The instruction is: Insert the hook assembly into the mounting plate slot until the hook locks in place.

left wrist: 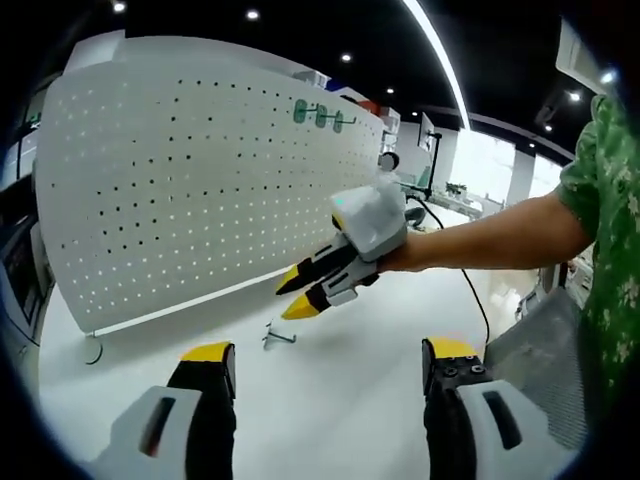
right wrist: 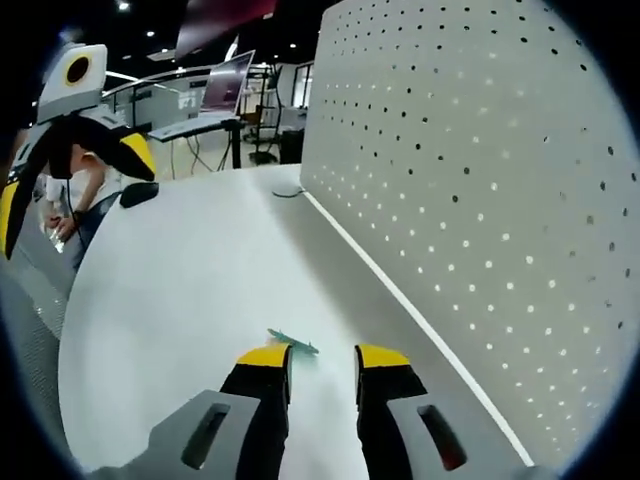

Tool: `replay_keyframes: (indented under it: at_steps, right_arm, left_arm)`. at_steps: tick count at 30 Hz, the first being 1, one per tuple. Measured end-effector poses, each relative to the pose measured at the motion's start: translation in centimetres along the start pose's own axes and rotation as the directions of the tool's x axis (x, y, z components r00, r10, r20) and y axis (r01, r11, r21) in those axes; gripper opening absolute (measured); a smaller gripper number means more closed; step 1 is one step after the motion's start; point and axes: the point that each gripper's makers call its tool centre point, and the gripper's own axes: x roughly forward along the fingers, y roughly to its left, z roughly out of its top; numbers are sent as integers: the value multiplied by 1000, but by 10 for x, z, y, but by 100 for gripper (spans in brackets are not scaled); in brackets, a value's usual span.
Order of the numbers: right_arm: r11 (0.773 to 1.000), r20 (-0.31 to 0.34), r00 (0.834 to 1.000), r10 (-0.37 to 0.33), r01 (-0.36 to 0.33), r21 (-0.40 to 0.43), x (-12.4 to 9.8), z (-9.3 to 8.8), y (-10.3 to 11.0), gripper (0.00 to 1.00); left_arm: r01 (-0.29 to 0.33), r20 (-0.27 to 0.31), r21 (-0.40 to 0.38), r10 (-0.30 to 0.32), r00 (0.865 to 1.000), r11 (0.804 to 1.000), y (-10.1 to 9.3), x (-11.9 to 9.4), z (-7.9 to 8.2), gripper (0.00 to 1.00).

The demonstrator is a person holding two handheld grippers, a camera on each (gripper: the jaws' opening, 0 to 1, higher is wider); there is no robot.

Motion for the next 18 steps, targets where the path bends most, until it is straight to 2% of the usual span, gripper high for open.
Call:
replay_keyframes:
  at_steps: [5, 14, 18]
  right_arm:
    - [998, -2, 999, 37, -37, -53, 9, -1, 5, 21]
    - [991, -14, 997, 79, -80, -104, 21, -6, 9, 15]
    - [991, -16, 996, 88, -89, -101, 24, -7, 11, 13]
  left_arm:
    - [-1, -8, -6, 1, 1000, 1000, 2, 3, -1, 78]
    - [-5, -25, -12, 5, 1000, 1000, 4, 3, -5, 77]
    - [-10, -25, -19, 10, 1000, 1000, 5, 2, -6, 77]
